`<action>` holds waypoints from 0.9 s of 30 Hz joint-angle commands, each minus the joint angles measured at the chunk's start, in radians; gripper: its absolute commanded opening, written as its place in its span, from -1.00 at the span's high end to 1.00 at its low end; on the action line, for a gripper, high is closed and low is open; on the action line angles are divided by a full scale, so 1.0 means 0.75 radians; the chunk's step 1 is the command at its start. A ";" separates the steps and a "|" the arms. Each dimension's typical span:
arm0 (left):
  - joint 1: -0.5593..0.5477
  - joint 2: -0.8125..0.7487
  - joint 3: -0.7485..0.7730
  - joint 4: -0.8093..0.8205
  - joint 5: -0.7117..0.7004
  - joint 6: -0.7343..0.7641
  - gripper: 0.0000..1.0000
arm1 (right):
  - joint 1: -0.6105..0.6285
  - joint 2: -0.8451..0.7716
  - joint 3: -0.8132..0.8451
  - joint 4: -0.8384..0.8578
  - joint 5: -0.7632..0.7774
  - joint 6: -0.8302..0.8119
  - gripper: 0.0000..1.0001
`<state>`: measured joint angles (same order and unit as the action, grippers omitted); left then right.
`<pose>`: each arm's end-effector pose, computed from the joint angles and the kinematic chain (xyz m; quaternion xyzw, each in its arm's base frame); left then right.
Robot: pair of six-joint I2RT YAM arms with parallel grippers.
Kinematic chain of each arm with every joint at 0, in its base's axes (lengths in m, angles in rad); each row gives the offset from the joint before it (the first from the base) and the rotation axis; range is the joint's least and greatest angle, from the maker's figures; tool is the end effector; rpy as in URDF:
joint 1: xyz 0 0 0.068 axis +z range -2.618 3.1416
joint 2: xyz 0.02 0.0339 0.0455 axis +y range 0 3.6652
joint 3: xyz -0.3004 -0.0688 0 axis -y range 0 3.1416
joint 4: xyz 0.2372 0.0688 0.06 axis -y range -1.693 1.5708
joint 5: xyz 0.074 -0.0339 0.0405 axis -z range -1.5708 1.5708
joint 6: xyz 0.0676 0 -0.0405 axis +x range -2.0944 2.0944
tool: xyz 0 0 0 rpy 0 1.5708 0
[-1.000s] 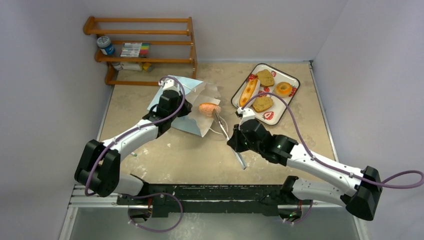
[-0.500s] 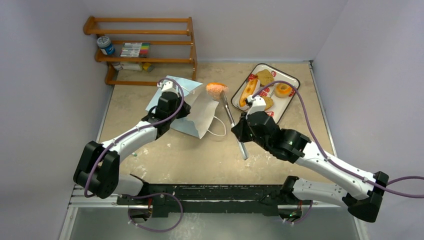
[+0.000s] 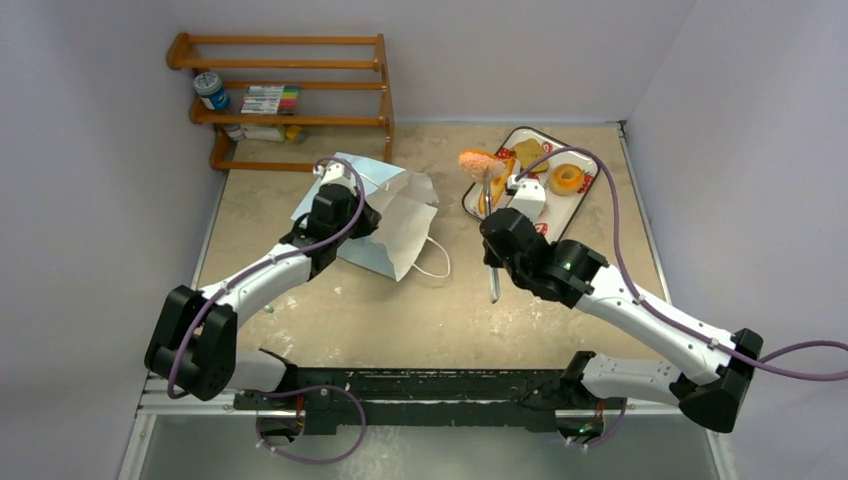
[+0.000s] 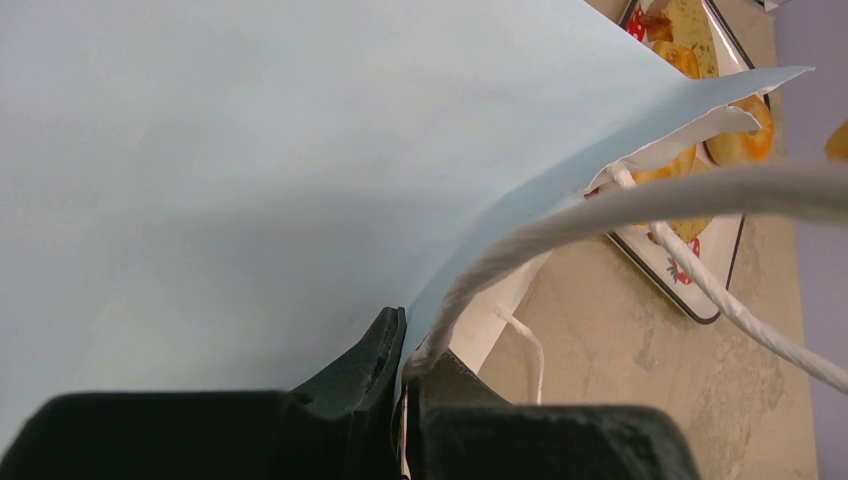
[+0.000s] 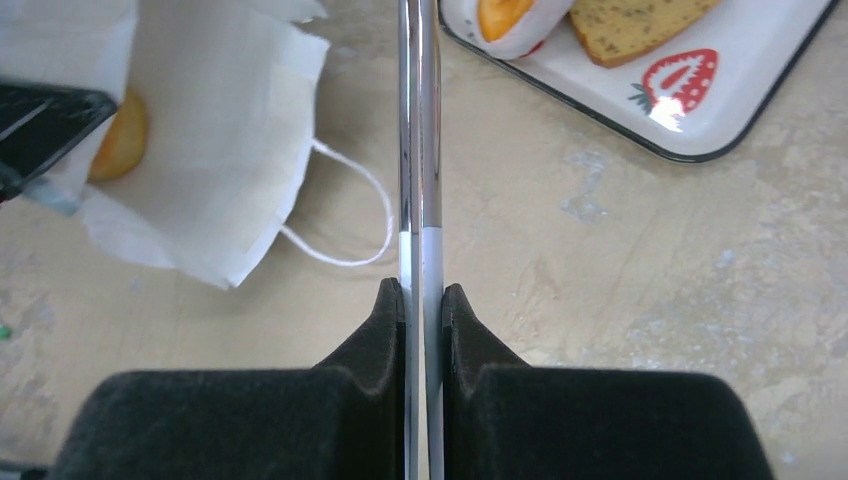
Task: Take the fake bread out of the paper bag
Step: Place the fake bread in the container.
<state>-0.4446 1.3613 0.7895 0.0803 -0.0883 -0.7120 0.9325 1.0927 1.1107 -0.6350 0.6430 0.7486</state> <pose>0.2861 -0.1297 0.2627 -0.1367 0.8464 -0.2489 0.4506 0.1650 0.1544 0.3704 0.0670 0.8527 0.1372 0.4997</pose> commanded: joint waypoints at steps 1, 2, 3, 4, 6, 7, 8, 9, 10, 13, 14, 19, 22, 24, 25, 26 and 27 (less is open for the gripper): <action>0.011 -0.064 -0.003 0.019 0.054 0.046 1.00 | -0.123 0.007 0.031 0.039 0.105 0.040 1.00; 0.011 -0.069 -0.003 0.014 0.058 0.051 1.00 | -0.159 0.004 0.018 0.064 0.092 0.018 1.00; 0.012 -0.082 -0.004 0.007 0.059 0.056 1.00 | -0.193 0.004 0.009 0.087 0.079 -0.003 1.00; 0.011 -0.090 -0.008 0.001 0.062 0.061 1.00 | -0.230 0.010 0.000 0.102 0.067 -0.023 1.00; 0.011 -0.104 -0.008 -0.011 0.067 0.071 1.00 | -0.305 0.026 -0.012 0.132 0.025 -0.062 1.00; 0.011 -0.108 -0.007 -0.019 0.070 0.076 1.00 | -0.340 0.035 -0.020 0.150 0.006 -0.079 1.00; 0.011 -0.115 -0.010 -0.024 0.073 0.081 1.00 | -0.373 0.043 -0.030 0.168 -0.008 -0.093 1.00; 0.012 -0.119 -0.010 -0.030 0.076 0.086 1.00 | -0.414 0.052 -0.040 0.184 -0.025 -0.105 1.00; 0.011 -0.124 -0.012 -0.034 0.080 0.090 1.00 | -0.444 0.062 -0.050 0.197 -0.041 -0.114 1.00; 0.012 -0.137 -0.014 -0.046 0.085 0.098 1.00 | -0.514 0.104 -0.082 0.226 -0.066 -0.128 1.00; 0.012 -0.140 -0.013 -0.049 0.087 0.102 1.00 | -0.541 0.118 -0.095 0.235 -0.070 -0.128 1.00; 0.012 -0.144 -0.015 -0.054 0.102 0.108 1.00 | -0.671 0.194 -0.171 0.352 -0.147 -0.171 1.00; 0.014 -0.146 -0.017 -0.055 0.111 0.112 1.00 | -0.723 0.257 -0.180 0.420 -0.163 -0.193 1.00; 0.014 -0.145 -0.020 -0.054 0.116 0.114 1.00 | -0.754 0.298 -0.180 0.458 -0.169 -0.209 1.00; 0.012 -0.145 -0.021 -0.054 0.118 0.116 1.00 | -0.765 0.318 -0.180 0.477 -0.170 -0.215 1.00; 0.012 -0.146 -0.020 -0.055 0.120 0.117 1.00 | -0.777 0.338 -0.180 0.491 -0.173 -0.220 1.00; 0.013 -0.143 -0.021 -0.056 0.122 0.119 1.00 | -0.790 0.362 -0.179 0.502 -0.178 -0.225 1.00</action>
<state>-0.4404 1.2846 0.7868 0.0093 -0.0223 -0.6395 0.3687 1.3384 0.9619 -0.3859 0.5045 0.6159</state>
